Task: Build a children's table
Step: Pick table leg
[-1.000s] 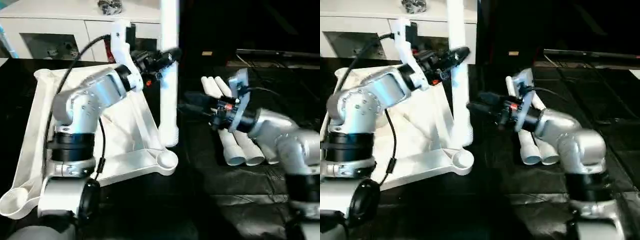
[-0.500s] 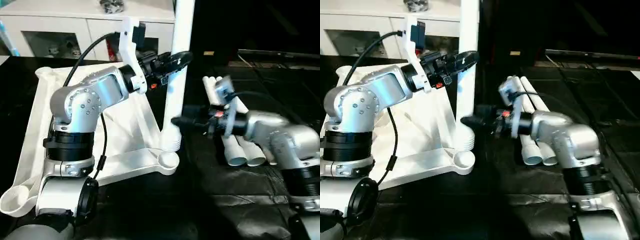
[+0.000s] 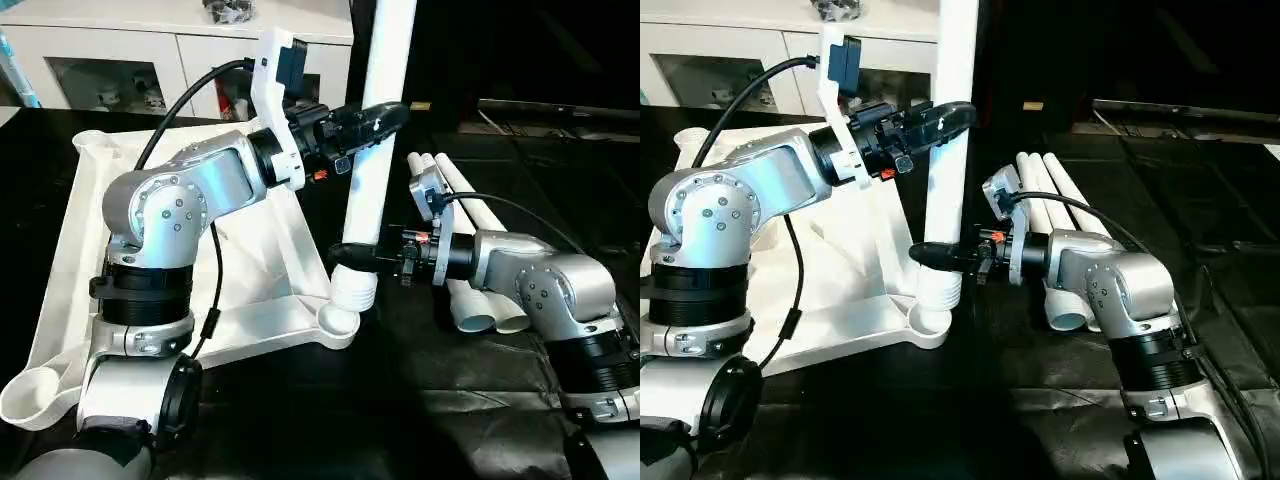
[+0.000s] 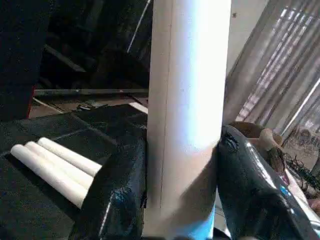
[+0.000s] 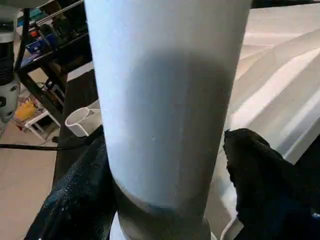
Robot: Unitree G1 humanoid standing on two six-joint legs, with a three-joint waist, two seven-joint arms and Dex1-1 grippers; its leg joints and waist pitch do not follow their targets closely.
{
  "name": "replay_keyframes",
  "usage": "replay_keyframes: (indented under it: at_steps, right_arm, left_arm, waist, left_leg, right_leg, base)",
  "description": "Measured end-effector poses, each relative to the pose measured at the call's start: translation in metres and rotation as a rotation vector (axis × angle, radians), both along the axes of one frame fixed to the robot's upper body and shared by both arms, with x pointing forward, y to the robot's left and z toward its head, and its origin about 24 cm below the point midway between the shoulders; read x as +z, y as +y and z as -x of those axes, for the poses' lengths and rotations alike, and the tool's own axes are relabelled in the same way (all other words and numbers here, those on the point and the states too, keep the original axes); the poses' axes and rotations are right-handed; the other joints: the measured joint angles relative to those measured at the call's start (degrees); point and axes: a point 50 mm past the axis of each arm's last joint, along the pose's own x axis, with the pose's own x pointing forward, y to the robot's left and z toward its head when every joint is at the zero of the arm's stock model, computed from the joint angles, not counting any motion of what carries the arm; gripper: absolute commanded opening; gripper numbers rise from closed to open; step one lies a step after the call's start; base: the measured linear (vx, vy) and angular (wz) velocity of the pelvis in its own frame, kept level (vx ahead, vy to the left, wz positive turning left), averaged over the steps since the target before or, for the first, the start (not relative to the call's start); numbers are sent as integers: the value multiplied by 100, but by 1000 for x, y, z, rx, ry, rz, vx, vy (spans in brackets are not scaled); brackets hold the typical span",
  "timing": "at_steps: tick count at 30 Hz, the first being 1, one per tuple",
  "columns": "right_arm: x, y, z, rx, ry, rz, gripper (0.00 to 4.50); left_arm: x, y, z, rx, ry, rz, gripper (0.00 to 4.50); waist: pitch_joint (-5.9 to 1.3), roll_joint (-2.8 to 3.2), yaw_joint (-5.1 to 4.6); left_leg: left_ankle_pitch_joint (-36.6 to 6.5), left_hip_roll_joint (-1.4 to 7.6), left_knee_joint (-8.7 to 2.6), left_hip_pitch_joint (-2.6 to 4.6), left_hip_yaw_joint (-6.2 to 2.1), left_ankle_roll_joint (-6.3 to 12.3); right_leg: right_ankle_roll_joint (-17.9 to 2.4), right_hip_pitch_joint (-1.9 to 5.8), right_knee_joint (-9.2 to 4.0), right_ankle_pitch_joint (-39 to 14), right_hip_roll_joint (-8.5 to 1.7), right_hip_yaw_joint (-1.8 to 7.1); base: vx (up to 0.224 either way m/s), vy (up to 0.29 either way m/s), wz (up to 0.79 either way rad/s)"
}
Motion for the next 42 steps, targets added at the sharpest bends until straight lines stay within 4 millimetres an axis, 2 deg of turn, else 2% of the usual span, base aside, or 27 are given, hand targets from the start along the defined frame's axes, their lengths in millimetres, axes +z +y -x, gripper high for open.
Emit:
replay_keyframes:
  at_steps: [4,5,10,12,20,34,36,39,42]
  right_arm:
    - [-2,2,1,11,8,9,331]
    - [-2,2,1,13,11,11,304]
    - [-3,3,2,17,18,10,285]
    - [-3,4,2,21,21,6,252]
    - [-4,7,3,38,30,2,199]
    - [-4,12,3,28,24,-16,193]
    - [-4,14,2,17,20,-26,193]
    - [-3,18,1,-1,7,-35,193]
    - [0,22,2,-7,-14,-61,193]
  left_arm:
    - [-1,-2,1,-12,-1,-5,175]
    - [-1,-2,1,-13,-1,-6,175]
    - [-1,-1,1,-11,-2,-9,175]
    - [-1,-1,1,-11,-2,-9,175]
    - [-1,-3,1,-15,-1,-16,175]
    - [1,-5,1,-23,-9,-21,175]
    - [3,-5,1,-22,-13,-16,245]
    - [4,-10,4,-51,-8,17,247]
    - [8,-14,9,-81,-20,47,288]
  waist:
    - [0,0,41]
    - [0,0,44]
    - [0,0,53]
    - [0,0,52]
    - [0,0,51]
    - [0,0,50]
    - [-2,4,49]
    - [-2,5,56]
    - [-3,6,49]
  left_leg:
    - [0,0,0,0,0,1]
    - [0,0,0,0,0,1]
    - [1,0,1,0,0,1]
    - [1,0,2,0,0,2]
    - [2,0,2,0,0,2]
    - [3,0,5,0,0,2]
    - [3,1,5,0,0,2]
    - [3,0,7,-1,0,2]
    - [2,1,7,0,0,1]
  right_leg:
    - [0,0,0,0,0,0]
    - [0,0,0,0,0,0]
    - [0,0,1,0,0,0]
    - [0,0,1,0,0,0]
    - [0,0,2,1,0,0]
    - [-3,0,5,3,0,-1]
    - [-3,0,4,3,0,0]
    - [-4,1,4,4,0,-1]
    - [-4,1,4,4,0,-1]
  base:
    - [0,0,0]
    - [0,0,0]
    - [0,0,0]
    - [0,0,0]
    - [0,0,0]
    - [0,0,0]
    - [0,0,0]
    - [0,0,0]
    - [0,0,0]
